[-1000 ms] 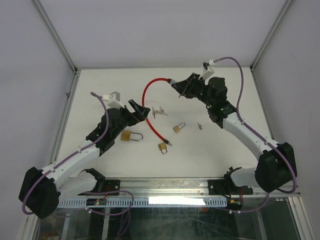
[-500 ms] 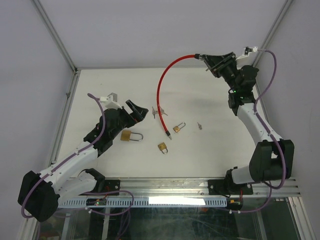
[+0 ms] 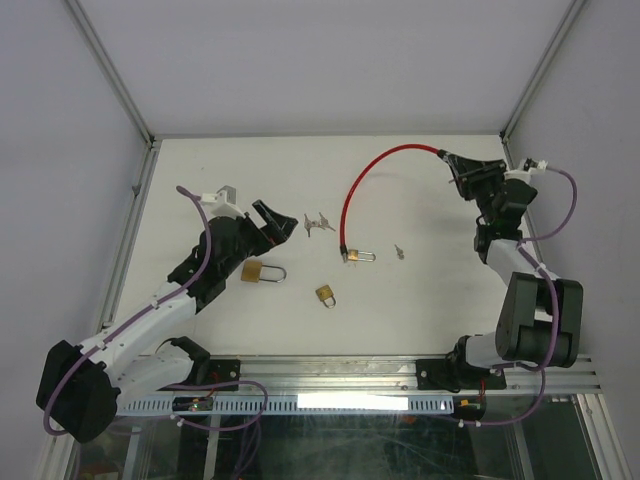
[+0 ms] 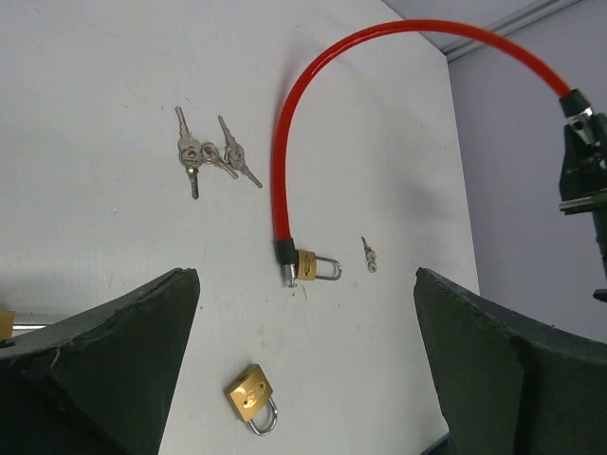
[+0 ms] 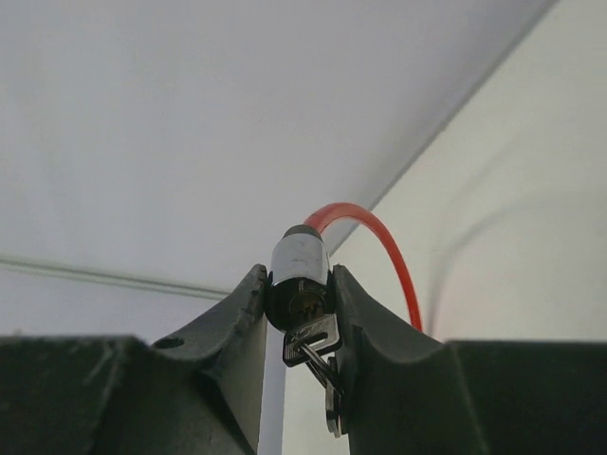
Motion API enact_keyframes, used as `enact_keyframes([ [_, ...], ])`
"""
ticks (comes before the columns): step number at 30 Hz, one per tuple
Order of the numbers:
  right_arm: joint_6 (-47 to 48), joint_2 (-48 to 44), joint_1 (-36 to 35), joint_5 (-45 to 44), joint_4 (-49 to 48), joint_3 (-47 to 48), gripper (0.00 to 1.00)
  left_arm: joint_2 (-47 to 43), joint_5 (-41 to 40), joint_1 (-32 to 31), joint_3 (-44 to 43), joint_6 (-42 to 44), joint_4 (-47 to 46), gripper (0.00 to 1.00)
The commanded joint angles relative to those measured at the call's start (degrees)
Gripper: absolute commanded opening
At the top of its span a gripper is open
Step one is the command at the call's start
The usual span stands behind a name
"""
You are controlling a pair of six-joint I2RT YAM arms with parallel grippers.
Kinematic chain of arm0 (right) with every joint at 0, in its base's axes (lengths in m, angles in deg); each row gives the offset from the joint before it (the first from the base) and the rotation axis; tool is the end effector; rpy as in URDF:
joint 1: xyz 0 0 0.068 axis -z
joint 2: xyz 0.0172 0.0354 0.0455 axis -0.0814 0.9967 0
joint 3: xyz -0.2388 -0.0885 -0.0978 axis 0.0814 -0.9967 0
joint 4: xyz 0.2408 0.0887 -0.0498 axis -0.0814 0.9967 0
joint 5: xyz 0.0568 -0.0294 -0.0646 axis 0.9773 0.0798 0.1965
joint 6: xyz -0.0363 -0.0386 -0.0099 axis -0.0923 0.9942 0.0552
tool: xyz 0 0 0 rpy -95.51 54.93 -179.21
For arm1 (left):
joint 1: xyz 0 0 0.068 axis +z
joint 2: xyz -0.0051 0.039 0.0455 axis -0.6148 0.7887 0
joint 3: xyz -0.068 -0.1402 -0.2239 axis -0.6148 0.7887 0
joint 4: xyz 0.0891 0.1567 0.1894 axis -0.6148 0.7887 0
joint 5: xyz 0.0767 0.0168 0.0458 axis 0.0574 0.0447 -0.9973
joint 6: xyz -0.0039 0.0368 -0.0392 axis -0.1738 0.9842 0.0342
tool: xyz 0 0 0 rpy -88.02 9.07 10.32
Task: Unlock with the key
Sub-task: Place the lock at the center of the board.
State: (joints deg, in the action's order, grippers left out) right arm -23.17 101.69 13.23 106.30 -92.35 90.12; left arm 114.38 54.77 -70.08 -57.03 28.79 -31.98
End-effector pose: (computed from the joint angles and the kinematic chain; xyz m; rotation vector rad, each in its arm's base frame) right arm 0.3119 -0.0350 0.2790 0.7578 1.4498 1.0561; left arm 0.1929 -0.1158 0.2557 -0.3738 1.9907 -0.7984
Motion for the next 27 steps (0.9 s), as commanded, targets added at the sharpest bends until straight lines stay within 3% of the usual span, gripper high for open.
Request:
enact_keyframes([
  [1,-1.0,-1.6,3.1,-4.5,-9.8,-6.8,0.00,0.2,1.3,0.5,-1.4,0.4,-0.8,0.99],
  [17,6.9,-3.0,12.8,-11.4,-9.0,-30.2,0.00,3.2,1.1,3.3,-1.5,-0.2,3.9,0.99],
  [21,9.6,-2.5,15.4,-11.4,-7.5,-31.3,0.10,3.1,1.5,4.0,-1.2,-0.7,5.4,0.99],
  [27,14.9,-6.4,17.0,-14.4,3.7,-30.1,0.16,3.6,2.5,6.2,-1.1,-1.9,7.6,0.99],
])
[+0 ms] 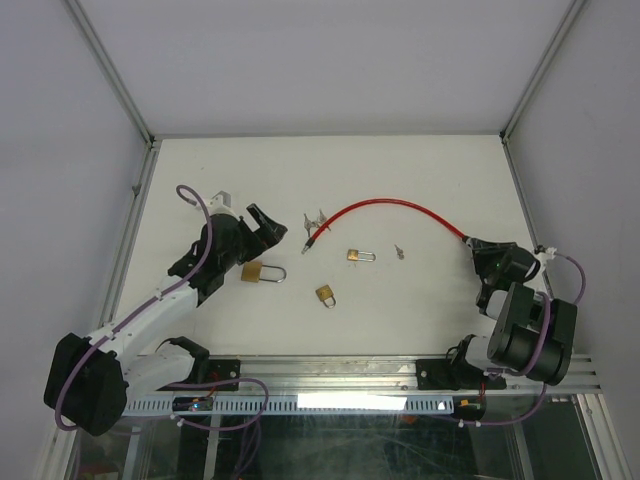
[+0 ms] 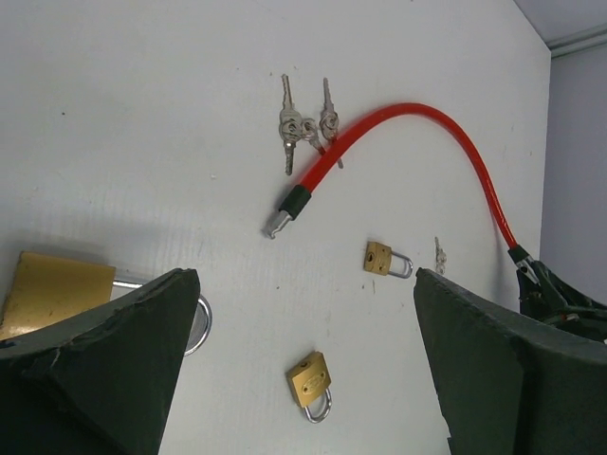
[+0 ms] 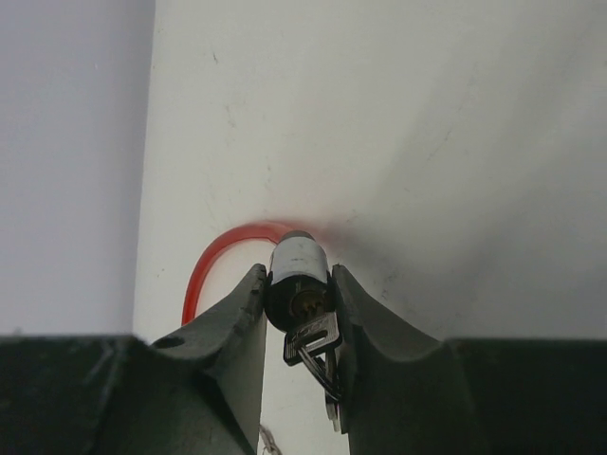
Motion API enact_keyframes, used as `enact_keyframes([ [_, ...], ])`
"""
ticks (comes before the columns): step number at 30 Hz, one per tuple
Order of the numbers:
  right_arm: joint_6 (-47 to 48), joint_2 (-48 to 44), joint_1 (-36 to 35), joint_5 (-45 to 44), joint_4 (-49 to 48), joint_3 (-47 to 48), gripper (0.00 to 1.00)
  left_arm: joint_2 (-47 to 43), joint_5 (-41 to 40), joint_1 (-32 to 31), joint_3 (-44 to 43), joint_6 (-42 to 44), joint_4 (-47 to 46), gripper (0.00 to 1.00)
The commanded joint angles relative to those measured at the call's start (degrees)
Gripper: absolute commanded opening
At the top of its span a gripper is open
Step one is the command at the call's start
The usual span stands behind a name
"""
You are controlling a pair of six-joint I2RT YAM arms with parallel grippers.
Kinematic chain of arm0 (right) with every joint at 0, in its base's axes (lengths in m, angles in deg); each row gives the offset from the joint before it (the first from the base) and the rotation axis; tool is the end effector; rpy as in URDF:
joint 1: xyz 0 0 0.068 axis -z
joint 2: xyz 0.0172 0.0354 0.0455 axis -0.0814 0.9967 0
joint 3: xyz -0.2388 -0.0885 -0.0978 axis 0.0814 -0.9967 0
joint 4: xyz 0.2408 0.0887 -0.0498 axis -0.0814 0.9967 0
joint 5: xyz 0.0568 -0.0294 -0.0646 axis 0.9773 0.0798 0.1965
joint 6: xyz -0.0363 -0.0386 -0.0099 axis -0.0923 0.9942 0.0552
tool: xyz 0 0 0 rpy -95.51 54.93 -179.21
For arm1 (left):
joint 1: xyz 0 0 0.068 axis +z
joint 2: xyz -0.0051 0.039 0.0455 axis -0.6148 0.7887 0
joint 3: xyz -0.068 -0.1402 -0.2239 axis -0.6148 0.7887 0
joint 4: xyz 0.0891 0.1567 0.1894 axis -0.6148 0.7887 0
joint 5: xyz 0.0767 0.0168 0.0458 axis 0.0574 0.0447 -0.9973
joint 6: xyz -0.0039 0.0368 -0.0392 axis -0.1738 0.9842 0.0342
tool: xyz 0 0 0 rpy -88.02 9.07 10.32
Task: Unlock with the key
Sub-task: Place the lock at the center of the board.
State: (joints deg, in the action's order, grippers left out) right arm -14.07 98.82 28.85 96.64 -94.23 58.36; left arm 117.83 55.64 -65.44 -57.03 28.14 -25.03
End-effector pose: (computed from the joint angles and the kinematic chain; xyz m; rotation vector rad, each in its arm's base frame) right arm 0.1992 -0.0828 0.1266 1.2516 1.6121 0.5443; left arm 0.2032 -0.1012 0.2314 -0.4777 2.1407 -0.6637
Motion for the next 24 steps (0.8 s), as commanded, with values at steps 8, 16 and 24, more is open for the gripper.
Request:
enact_keyframes([
  [8,6.9,-9.4,6.5,-11.5,19.8,3.8,0.15,0.3,4.0,3.7,-1.5,-2.5,2.8,0.99],
  [16,10.6,-17.0,7.7,-13.3,31.6,6.0,0.28,-1.8,3.0,4.6,-2.3,-2.5,5.9,0.99],
  [24,20.5,-25.9,2.6,-8.5,42.0,10.6,0.67,-5.8,0.3,4.7,-3.3,-1.3,10.4,0.99],
])
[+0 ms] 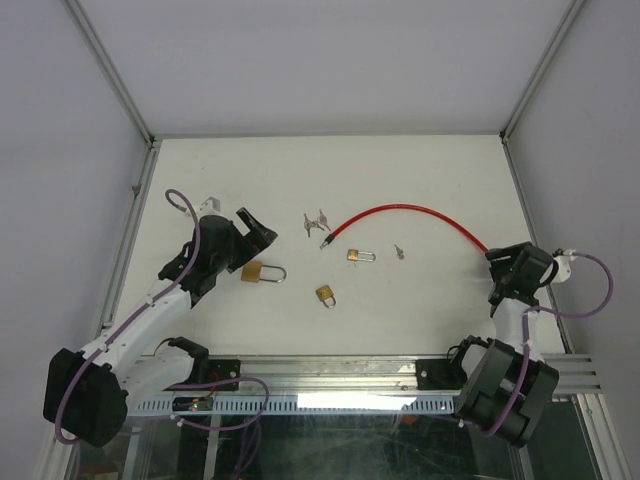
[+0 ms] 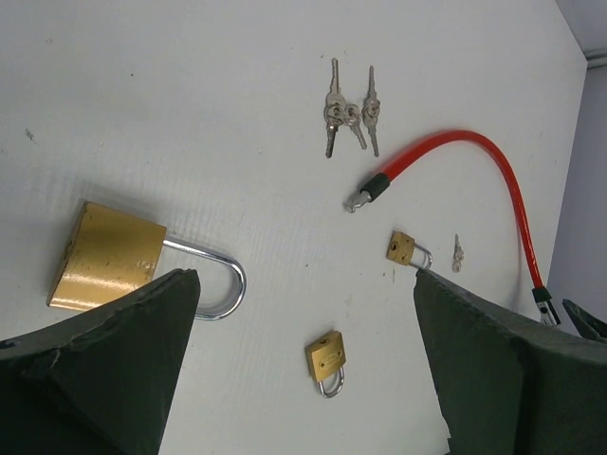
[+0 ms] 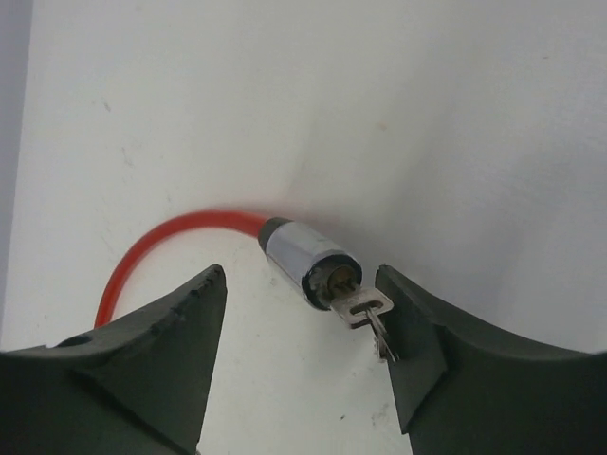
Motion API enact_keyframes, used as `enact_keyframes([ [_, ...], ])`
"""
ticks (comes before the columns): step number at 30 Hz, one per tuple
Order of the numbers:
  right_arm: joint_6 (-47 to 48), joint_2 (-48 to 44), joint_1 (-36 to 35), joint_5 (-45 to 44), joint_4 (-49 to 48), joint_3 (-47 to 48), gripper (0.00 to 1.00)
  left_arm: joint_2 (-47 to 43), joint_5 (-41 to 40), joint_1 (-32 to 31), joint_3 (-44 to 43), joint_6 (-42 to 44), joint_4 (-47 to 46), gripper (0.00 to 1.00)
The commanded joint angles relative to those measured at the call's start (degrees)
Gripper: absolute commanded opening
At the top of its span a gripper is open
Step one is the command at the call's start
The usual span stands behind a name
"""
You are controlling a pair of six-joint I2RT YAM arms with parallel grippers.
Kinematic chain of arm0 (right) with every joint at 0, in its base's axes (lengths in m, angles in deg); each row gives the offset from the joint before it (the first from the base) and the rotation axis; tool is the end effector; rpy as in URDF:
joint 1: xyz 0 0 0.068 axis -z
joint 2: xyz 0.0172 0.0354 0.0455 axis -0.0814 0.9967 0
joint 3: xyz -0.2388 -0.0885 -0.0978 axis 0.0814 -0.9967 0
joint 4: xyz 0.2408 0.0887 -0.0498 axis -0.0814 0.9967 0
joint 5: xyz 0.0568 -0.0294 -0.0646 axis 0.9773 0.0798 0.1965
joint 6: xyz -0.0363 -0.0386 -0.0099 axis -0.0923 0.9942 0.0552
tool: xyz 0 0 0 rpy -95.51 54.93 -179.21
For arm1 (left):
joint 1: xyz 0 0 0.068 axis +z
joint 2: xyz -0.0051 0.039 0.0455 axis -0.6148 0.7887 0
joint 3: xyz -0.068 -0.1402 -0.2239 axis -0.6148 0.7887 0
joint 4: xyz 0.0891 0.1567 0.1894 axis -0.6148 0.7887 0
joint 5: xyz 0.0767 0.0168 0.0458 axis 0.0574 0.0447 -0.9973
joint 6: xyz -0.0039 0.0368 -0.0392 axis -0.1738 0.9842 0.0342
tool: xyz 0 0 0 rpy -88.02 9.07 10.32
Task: Unlock with the key
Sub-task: Place the lock at the center of the board, then move the lock to the center of the board.
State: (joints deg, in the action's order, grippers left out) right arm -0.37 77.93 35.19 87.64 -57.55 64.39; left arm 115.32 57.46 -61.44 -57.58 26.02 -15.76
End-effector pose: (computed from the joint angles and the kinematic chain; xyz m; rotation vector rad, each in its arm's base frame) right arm 0.1656 -0.0970 0.1642 1.3139 1.7390 0.1512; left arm 0.1964 -0.0822 0.2288 -0.5947 2.2235 -0.6113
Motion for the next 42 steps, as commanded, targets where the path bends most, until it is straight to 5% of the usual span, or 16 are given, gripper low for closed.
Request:
enact_keyframes([
  [1,7.5,-6.3,-5.6,-0.1,6.6,5.2,0.70,-3.8,-1.6,0.7,-2.8,0.9,1.5,0.99],
  [10,11.4,-12.5,-27.8,-10.4,13.6,9.4,0.87,-5.1,-1.4,0.7,-4.4,4.0,5.0,0.99],
  [19,14.6,-12.0,-30.1,-31.1,19.0,11.9,0.96,4.5,6.2,0.6,-7.8,5.8,2.4,0.99],
  [30,26.3,1.9,-34.3,-4.2,2.3,14.3,0.88,19.8,1.6,0.7,-17.7,8.9,-2.1,0.99],
  [42,27.2,9.9,-45.2,-2.7,-9.9,13.3,0.88,42.3,7.7,-0.7,-33.4,22.2,-2.8,0.83],
])
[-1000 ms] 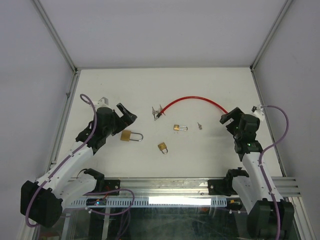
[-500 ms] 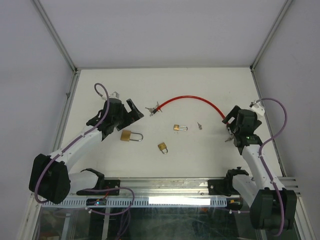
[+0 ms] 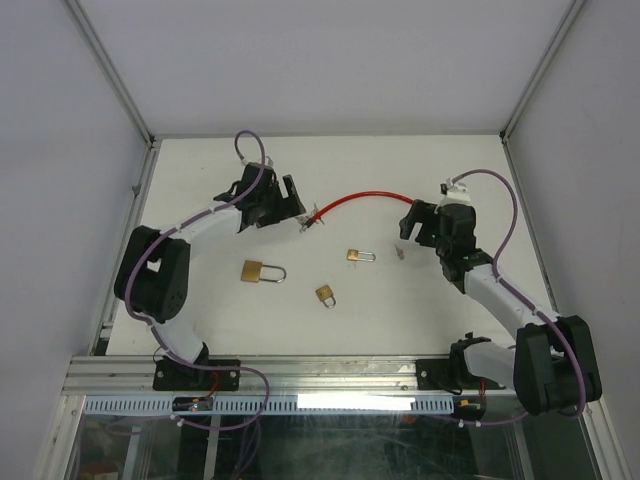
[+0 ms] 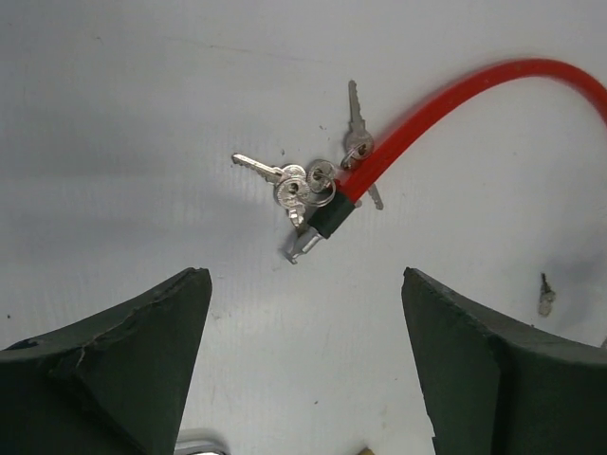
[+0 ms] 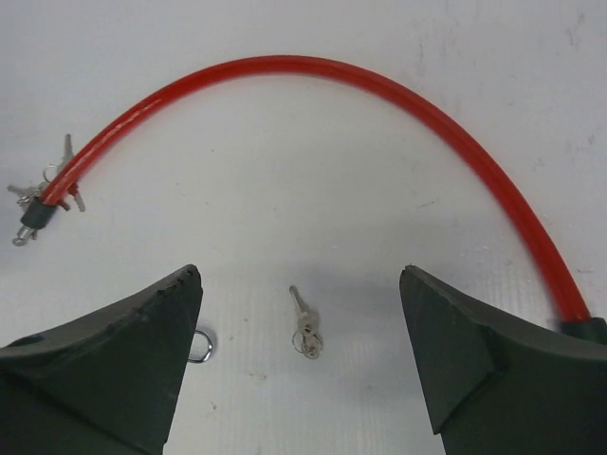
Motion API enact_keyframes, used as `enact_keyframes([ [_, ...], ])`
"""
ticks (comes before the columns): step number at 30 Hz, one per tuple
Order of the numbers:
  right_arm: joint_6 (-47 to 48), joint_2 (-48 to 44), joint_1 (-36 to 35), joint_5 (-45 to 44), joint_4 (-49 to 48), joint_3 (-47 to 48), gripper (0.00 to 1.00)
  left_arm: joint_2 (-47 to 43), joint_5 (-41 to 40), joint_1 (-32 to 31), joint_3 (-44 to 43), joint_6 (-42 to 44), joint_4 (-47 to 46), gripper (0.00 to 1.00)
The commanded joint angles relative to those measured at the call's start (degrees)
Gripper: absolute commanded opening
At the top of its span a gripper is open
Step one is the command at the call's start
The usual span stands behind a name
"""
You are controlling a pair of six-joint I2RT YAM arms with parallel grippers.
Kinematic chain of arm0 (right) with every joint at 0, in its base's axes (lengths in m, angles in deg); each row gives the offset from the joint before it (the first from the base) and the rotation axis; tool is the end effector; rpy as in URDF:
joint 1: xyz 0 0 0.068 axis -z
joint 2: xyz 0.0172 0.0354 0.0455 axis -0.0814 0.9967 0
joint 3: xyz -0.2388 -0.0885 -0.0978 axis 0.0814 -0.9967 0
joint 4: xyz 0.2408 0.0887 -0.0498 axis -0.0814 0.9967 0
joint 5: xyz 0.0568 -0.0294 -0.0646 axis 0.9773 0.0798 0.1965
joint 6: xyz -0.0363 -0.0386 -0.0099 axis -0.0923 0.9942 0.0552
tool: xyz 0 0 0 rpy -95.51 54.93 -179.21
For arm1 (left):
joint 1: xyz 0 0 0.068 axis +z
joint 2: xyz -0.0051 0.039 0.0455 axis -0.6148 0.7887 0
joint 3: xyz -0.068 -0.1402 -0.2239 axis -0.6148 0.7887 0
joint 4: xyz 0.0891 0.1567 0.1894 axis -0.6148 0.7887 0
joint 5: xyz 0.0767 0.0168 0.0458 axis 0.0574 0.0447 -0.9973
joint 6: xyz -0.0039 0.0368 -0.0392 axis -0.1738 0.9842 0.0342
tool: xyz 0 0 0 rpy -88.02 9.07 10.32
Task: Unlock with the key
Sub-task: Move the lock to the center of the board.
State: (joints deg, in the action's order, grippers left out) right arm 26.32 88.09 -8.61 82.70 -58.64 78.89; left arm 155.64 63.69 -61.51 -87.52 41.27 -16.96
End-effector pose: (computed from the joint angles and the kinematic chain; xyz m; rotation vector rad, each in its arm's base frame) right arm 0.2397 0.0540 0.2131 0.1184 2.0859 0.2522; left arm 0.3365 -0.1479 0.2110 -0.2510 2.4427 -0.5116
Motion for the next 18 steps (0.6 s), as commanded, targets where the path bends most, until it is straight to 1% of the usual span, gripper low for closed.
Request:
enact_keyframes([
  [1,0.1,-0.4,-1.7,2.7,-9.8,-2.0,0.88,2.9,1.0,-0.9,-3.8,7.8,-1.6,0.81],
  [5,-1.3,-0.3,-2.3,4.2,-12.8,-4.4,0.88,7.2,-0.9,-3.0,-6.5,11.0,-1.2,0.74],
  [13,-1.5,1.1,-2.5,4.7,-15.0,-5.8,0.88,12.7,-8.7,-7.5,-10.0,15.7,0.8,0.60],
  [18,-1.8,0.9,-2.5,4.6,-15.8,-6.8,0.88,15.1,-12.4,-9.5,-11.2,17.8,1.7,0.56],
])
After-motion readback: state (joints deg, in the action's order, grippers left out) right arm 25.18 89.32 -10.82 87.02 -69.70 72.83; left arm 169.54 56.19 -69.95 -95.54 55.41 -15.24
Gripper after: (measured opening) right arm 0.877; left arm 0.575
